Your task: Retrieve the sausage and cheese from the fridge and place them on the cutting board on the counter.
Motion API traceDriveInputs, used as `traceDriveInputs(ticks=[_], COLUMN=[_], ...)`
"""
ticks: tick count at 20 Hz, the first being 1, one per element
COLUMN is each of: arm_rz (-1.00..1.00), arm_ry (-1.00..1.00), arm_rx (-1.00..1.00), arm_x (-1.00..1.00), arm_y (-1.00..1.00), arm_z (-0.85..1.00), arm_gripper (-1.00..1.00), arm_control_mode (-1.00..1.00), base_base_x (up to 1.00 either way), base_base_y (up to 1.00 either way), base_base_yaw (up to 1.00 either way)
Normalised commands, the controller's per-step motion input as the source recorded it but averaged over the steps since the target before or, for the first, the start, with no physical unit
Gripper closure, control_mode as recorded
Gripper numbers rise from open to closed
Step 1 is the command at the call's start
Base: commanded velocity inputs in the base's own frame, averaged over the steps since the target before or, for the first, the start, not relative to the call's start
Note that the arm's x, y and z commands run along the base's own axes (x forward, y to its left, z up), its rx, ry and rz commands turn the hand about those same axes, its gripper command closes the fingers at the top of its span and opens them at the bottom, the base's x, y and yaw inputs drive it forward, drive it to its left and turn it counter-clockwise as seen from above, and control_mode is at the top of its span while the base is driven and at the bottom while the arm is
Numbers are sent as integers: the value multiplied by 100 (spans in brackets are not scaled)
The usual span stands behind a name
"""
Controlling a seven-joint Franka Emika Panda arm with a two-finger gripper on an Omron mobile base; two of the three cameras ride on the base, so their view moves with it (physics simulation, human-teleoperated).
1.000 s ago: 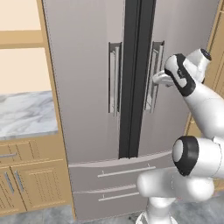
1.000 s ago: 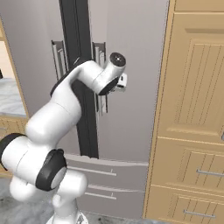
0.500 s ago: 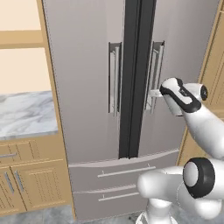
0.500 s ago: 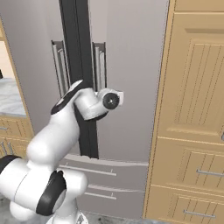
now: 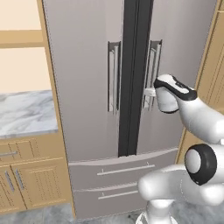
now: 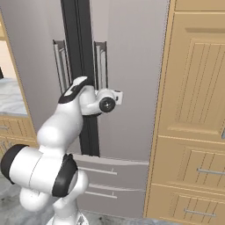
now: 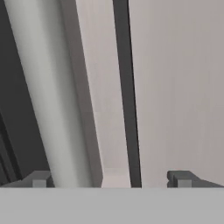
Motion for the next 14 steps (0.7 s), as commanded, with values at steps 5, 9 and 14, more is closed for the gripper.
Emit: traceDriveInputs(ticks=[5, 9, 14], arm_rz=[-7, -6, -2], arm_ry=[-9, -13, -9], arm_rx=[3, 11, 19], arm_x=[-7, -64, -94], arm_y=[-20, -76, -98], arm_z=[5, 34, 44], arm_gripper=[100, 100, 100], arm_control_mode=[-100, -100, -100], base_base_x=[0, 0, 0], base_base_y=[0, 0, 0], base_base_yaw=[0, 0, 0])
